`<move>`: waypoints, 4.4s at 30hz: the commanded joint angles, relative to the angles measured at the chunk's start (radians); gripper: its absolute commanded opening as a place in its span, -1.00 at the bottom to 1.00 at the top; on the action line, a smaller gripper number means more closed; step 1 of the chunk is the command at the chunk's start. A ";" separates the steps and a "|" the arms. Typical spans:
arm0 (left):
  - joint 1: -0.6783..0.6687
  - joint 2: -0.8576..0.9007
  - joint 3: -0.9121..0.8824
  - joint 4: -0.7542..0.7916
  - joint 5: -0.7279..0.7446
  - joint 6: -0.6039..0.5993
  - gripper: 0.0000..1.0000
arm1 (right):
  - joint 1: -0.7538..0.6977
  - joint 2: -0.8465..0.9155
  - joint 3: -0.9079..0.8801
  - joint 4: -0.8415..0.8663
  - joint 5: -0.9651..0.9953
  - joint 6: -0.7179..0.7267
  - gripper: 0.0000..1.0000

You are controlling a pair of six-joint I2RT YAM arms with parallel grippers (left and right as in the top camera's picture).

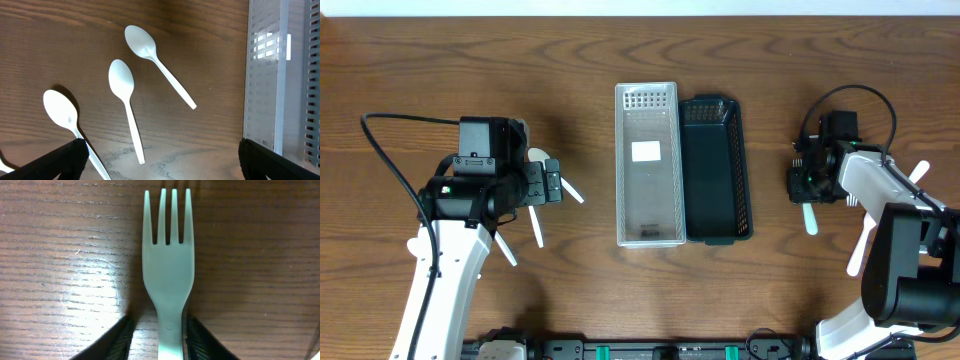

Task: Pack container
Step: 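Lower right gripper and grasp the white fork, then carry the fork into the dark green basket and release, then move right gripper to the second white fork and grasp it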

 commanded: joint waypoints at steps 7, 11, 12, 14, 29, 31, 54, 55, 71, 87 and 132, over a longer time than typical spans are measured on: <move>0.000 0.004 0.015 -0.003 0.006 -0.005 0.96 | -0.005 0.034 -0.009 0.000 -0.007 0.008 -0.74; 0.000 0.004 0.015 -0.003 0.006 -0.005 0.96 | -0.005 0.034 -0.009 0.008 -0.007 0.026 -0.89; 0.000 0.004 0.015 -0.003 0.006 -0.005 0.96 | -0.005 0.034 -0.009 0.011 -0.007 0.034 -0.95; 0.000 0.004 0.015 -0.003 0.006 -0.005 0.96 | -0.005 0.034 -0.008 0.017 -0.007 0.048 -0.97; 0.000 0.004 0.015 -0.011 0.006 -0.005 0.96 | 0.210 -0.117 0.351 -0.254 -0.063 0.197 -0.97; 0.000 0.004 0.015 -0.014 0.006 -0.005 0.96 | 0.257 -0.140 0.414 -0.275 -0.063 0.267 -0.98; 0.000 0.004 0.015 -0.014 0.006 -0.006 0.96 | 0.509 0.171 0.410 -0.254 -0.014 0.468 -0.58; 0.000 0.004 0.015 -0.014 0.006 -0.005 0.96 | 0.509 0.166 0.413 -0.252 -0.014 0.460 -0.47; 0.000 0.004 0.015 -0.014 0.006 -0.006 0.96 | 0.272 -0.173 0.558 -0.374 0.048 0.355 0.92; 0.000 0.004 0.015 -0.014 0.006 -0.005 0.96 | -0.251 0.005 0.481 -0.414 0.060 0.025 0.98; 0.000 0.004 0.015 -0.014 0.006 -0.005 0.96 | -0.261 0.230 0.274 -0.218 0.003 -0.018 0.22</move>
